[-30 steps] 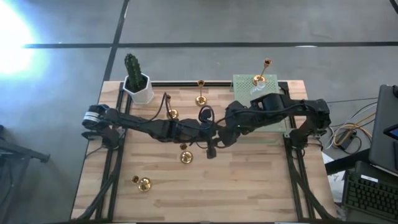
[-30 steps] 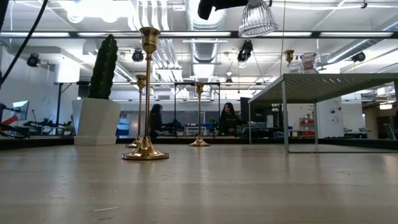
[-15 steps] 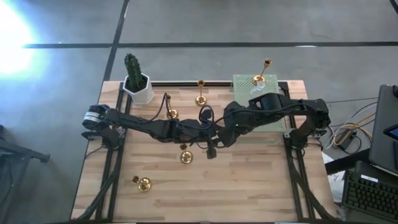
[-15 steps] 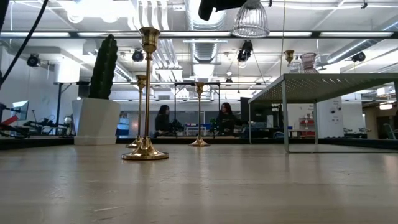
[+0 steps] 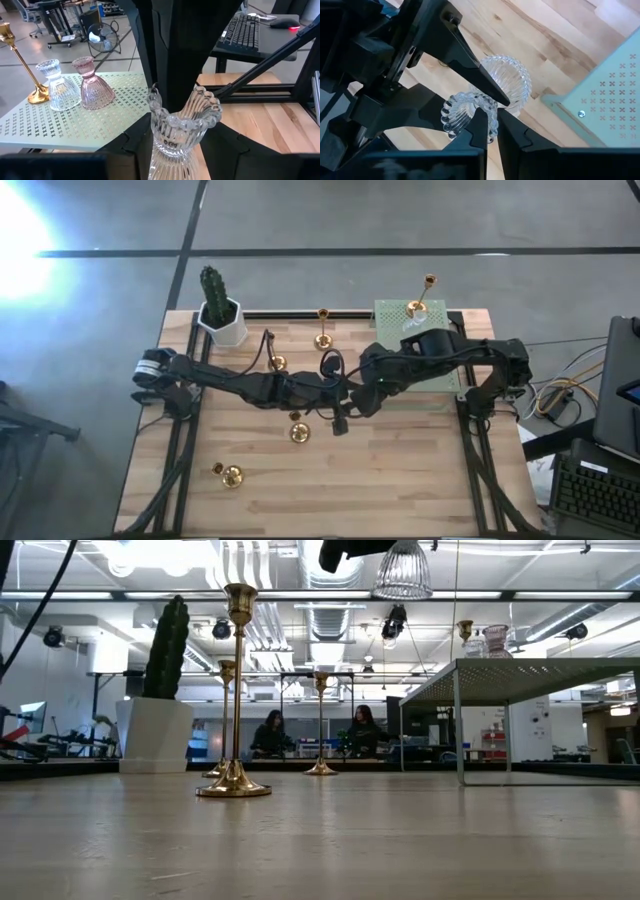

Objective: Pick & Place candle stick holders
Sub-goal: Put the transparent glass candle holder on the shelf

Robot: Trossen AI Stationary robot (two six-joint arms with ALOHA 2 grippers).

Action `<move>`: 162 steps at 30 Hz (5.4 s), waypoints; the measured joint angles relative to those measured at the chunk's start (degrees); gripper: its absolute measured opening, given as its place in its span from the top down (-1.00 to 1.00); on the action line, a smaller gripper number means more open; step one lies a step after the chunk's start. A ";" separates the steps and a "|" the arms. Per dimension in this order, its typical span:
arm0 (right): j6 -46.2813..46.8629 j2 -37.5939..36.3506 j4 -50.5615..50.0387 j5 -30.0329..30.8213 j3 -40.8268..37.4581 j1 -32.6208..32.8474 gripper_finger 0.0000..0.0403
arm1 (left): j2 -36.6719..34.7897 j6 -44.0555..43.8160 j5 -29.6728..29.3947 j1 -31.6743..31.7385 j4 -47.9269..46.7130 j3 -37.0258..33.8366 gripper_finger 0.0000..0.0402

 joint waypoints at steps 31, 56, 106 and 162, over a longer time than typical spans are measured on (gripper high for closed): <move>8.19 -15.23 -3.54 -0.35 -6.16 -0.31 0.95 | -13.26 3.49 10.16 0.39 0.48 -12.65 -0.47; 7.29 -36.67 -3.48 -7.81 -37.51 -15.53 0.95 | -40.95 2.26 10.14 0.39 15.51 -39.30 -0.45; -15.18 -34.51 2.08 -23.04 -42.70 -39.42 0.95 | -41.51 1.91 10.12 0.38 15.56 -39.26 -0.45; -18.22 -34.40 2.95 -21.89 -43.81 -45.68 0.95 | -43.15 1.91 10.12 0.38 14.27 -39.26 -0.45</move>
